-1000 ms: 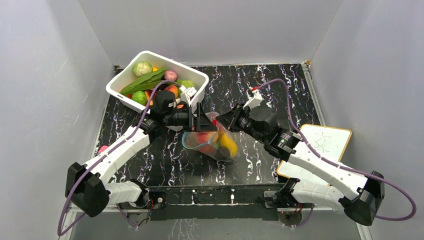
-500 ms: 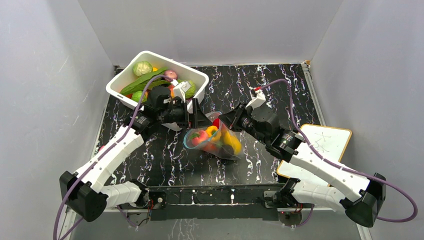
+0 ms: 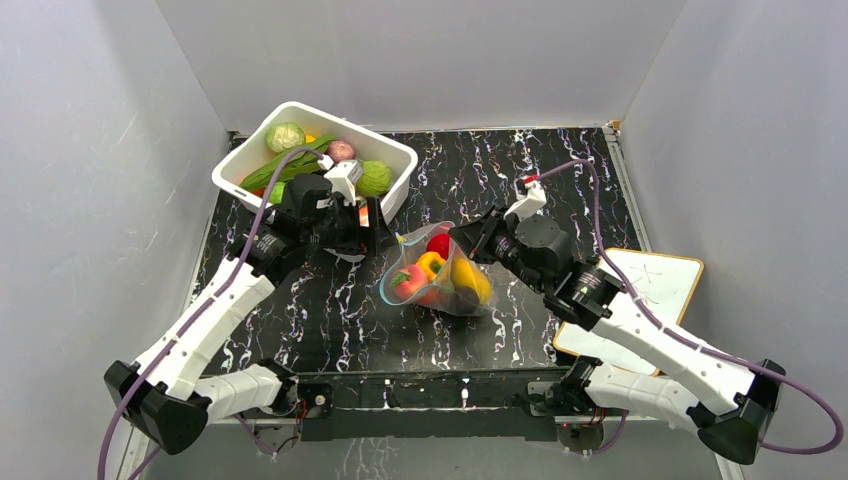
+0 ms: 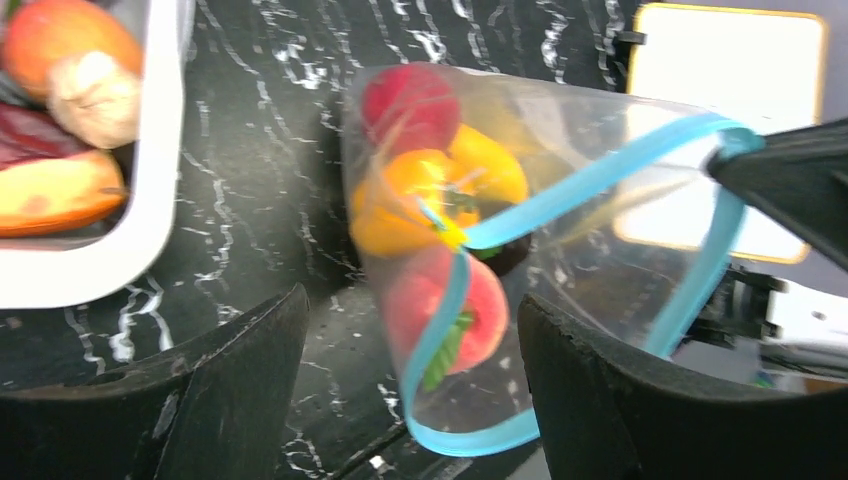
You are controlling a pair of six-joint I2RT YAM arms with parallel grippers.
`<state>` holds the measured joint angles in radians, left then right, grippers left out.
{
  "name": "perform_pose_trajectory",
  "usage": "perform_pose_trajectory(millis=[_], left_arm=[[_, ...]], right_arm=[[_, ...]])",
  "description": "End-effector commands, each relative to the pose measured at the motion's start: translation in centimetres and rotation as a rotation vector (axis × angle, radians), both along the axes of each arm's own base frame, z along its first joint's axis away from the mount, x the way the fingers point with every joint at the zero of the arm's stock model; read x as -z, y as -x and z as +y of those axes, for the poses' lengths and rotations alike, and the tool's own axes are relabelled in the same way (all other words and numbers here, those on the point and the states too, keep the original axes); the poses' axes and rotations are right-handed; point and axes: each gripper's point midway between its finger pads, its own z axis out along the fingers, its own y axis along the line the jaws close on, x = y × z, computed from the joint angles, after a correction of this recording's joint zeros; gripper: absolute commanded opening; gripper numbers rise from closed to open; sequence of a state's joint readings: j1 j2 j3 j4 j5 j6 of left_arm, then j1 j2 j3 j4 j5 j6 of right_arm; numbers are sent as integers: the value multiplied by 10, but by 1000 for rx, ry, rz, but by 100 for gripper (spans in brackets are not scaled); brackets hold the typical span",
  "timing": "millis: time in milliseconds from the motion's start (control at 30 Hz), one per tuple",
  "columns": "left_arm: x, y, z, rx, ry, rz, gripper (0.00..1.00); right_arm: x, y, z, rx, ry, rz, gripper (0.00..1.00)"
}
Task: Place the food in the zip-top bag and seal the zipper
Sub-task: Pick up the fake fruit from the bin.
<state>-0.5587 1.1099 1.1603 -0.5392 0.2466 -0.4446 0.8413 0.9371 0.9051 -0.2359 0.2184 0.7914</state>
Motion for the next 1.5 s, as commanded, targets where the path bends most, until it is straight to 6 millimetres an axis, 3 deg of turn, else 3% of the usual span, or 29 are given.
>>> perform_pose_trajectory(millis=[0,367,633,733,867,1067,1467], left_arm=[[-2,-18,24,-73,-130,-97,75],[-9,-94,71,-286,-467,-285,70],[18,-144,104,-374,-547,-188,58],[23,-158,130,-437,-592,-171,58],[30,-171,167,-521,-636,-140,58],[34,-182,207,-642,-766,-146,73],[46,-202,226,-647,-844,-121,78]], right_arm=[[-25,-5,-11,57,-62,-72,0],[-26,-3,-17,45,-13,-123,0],[-27,2,-14,0,15,-156,0],[-27,2,-14,-6,16,-168,0],[-29,2,-13,-9,12,-182,0],[-23,0,-12,-11,26,-178,0],[-21,2,-10,-19,17,-170,0]])
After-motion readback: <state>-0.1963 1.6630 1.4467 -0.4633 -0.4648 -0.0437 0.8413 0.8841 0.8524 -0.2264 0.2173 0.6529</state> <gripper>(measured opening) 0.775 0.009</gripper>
